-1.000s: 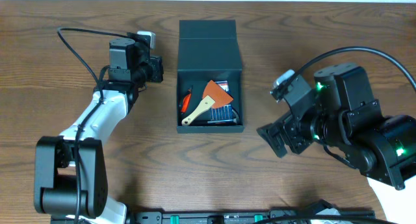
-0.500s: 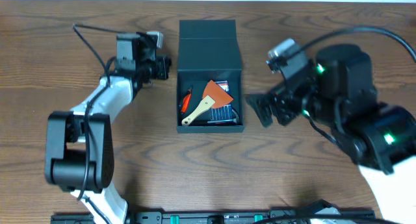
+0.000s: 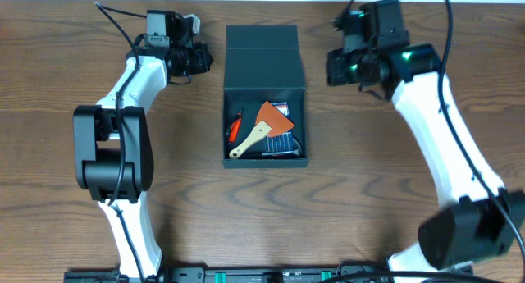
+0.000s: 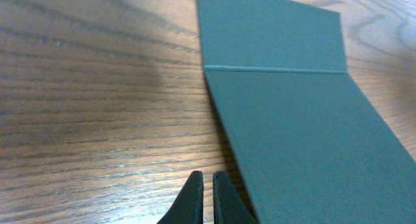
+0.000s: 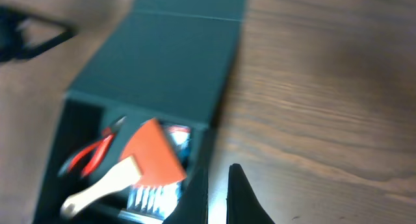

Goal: Pack container
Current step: 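Move both grippers to the far edge of the box lid, then push the lid closed over the box with both grippers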

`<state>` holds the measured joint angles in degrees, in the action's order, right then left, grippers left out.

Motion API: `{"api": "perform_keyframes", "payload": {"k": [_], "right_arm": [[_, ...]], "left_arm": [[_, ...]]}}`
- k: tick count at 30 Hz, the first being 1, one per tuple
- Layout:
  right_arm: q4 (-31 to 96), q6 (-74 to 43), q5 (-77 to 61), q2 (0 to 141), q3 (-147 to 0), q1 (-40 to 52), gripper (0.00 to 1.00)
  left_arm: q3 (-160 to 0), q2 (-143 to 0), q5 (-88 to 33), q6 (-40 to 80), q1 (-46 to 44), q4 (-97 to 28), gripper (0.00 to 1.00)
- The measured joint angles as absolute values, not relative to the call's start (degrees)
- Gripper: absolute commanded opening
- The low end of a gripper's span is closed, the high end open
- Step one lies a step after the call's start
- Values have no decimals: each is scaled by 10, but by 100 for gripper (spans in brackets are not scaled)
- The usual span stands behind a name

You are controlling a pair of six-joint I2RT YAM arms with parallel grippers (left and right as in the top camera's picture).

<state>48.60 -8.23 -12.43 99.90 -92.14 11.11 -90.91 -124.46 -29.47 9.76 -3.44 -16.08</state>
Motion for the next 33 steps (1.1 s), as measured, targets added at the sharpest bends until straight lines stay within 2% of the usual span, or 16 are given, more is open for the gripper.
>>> {"api": "perform_keyframes", "payload": {"k": [6, 15, 25, 33], "right_arm": [[408, -120, -204, 1103, -922, 41, 1], [262, -204, -378, 1274, -921, 16, 1], [185, -271, -463, 1334, -921, 33, 1], [155, -296, -478, 1338, -921, 66, 2]], "left_arm": [[-912, -1258, -303, 110, -35, -162, 6], [-917, -1306, -352, 163, -32, -126, 6], [-917, -1314, -374, 183, -32, -124, 6], [-917, -1314, -385, 185, -36, -121, 6]]}}
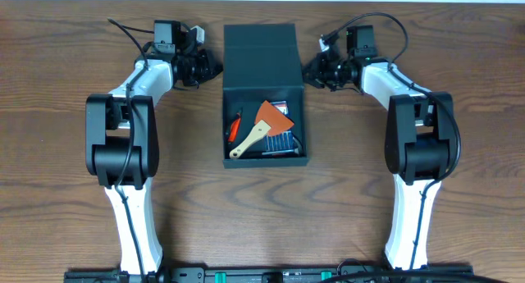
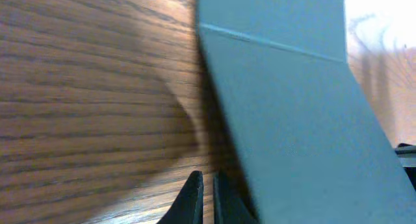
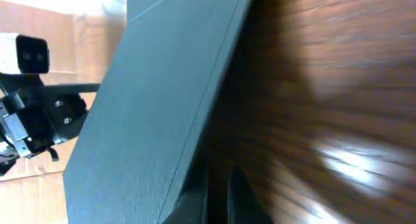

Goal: Pack container
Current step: 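Push the lid closed over the box with both grippers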

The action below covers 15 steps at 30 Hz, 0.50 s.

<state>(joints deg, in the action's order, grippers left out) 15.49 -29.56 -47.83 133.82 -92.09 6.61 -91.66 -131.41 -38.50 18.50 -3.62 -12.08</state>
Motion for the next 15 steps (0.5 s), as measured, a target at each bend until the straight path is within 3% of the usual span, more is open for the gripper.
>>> {"api": "perform_keyframes", "payload": {"k": [15], "right_arm": [[13, -304, -562, 1346, -920, 66, 1]], "left_arm": [[-917, -1305, -401, 187, -33, -64, 6]]}}
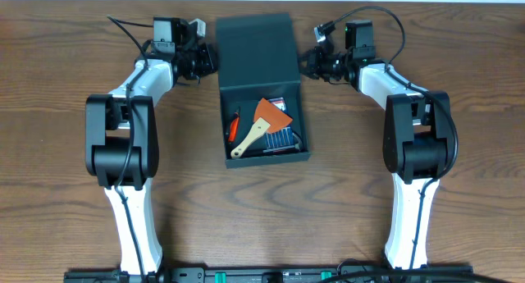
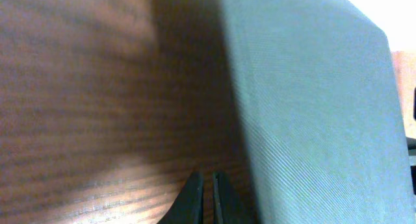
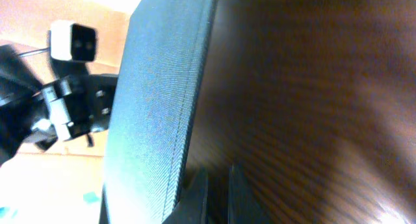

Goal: Pack container
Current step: 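Push the lid closed over the box with both grippers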

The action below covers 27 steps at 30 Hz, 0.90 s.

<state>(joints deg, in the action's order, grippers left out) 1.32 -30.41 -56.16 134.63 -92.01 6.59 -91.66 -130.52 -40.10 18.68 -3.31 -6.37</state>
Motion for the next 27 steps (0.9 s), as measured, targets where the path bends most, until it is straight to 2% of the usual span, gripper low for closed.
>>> {"api": "perform_keyframes", "payload": {"k": [14, 19, 27], "right_arm": [[-198, -344, -669, 1346, -919, 62, 2], [-209, -369, -698, 1346, -919, 60, 2], [-194, -379, -732, 1342, -919, 57, 2]], "left_arm": [[-917, -1206, -402, 142, -27, -40, 6], [-917, -1174, -406, 115, -27, -62, 6], [-917, -1106, -406, 32, -27, -180, 6]]}}
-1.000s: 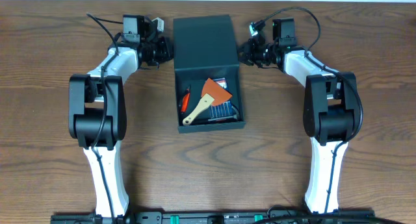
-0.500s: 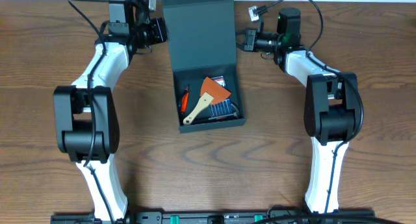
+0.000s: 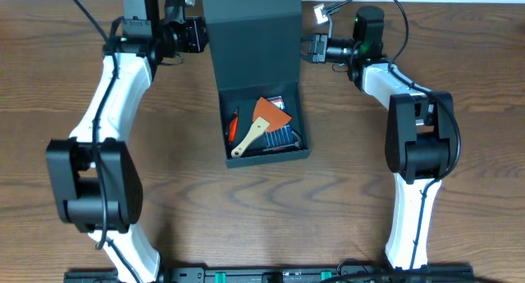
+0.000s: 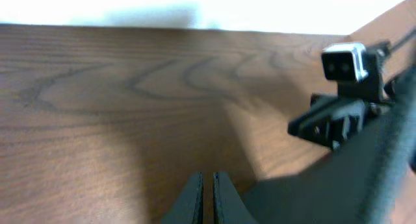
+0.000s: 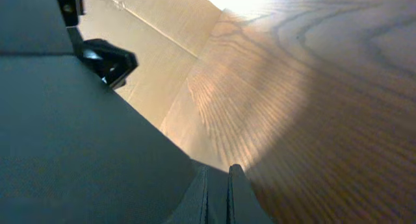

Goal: Pack container
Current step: 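Push the lid closed over the box with both grippers, then withdraw both grippers from the closed box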

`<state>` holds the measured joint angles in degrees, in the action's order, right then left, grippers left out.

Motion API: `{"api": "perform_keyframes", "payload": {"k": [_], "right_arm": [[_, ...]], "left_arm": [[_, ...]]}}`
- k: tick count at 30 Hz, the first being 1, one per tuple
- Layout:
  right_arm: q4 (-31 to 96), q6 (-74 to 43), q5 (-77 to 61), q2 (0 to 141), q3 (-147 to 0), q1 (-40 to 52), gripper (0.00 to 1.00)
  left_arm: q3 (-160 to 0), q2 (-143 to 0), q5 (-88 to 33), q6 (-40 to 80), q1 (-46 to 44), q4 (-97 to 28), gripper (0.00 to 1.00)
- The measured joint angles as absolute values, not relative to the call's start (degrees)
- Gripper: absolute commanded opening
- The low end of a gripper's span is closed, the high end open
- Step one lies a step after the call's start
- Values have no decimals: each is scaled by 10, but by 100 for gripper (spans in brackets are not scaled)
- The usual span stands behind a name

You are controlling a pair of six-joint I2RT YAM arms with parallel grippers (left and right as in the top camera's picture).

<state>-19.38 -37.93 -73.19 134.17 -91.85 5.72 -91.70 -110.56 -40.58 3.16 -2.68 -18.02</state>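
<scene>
A dark green box (image 3: 264,157) stands mid-table with its hinged lid (image 3: 250,33) raised steeply over the back. Inside lie an orange brush with a wooden handle (image 3: 262,125), red pliers (image 3: 234,127) and a blue item (image 3: 281,139). My left gripper (image 3: 199,34) is shut against the lid's left edge. In the left wrist view the gripper (image 4: 208,185) has the lid (image 4: 344,185) to its right. My right gripper (image 3: 310,49) is shut at the lid's right edge. The right wrist view shows the gripper (image 5: 218,185) with the lid (image 5: 78,139) to its left.
The wooden table (image 3: 410,217) spreads around the box. Both arm bases stand at the front edge, left and right. Cables loop over the back of the table near each wrist. A pale wall or board runs behind the table's far edge.
The lid has gone from slightly lifted to steeply raised. Both grippers sit higher and closer to the back edge, still at the lid's two sides.
First the lid lay flat behind the open box, with both shut grippers off to its sides. Then each gripper was down at a side edge of the lid. After that the lid's back end was lifted, and now it stands steeply raised.
</scene>
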Motion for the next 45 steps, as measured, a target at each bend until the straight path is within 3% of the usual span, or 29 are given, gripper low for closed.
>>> {"api": "perform_keyframes", "payload": {"k": [12, 21, 33, 45], "right_arm": [[-67, -334, -744, 1338, -919, 57, 2], [-48, -312, -746, 1326, -919, 57, 2], [295, -106, -650, 1218, -920, 55, 2], [421, -39, -456, 1103, -920, 50, 2]], "left_arm": [[-918, -1064, -406, -92, -27, -362, 6], [-918, -1052, -406, -140, -23, -408, 6], [-918, -1001, -406, -165, 6, -445, 6], [-918, -987, -405, -172, 7, -483, 6]]}}
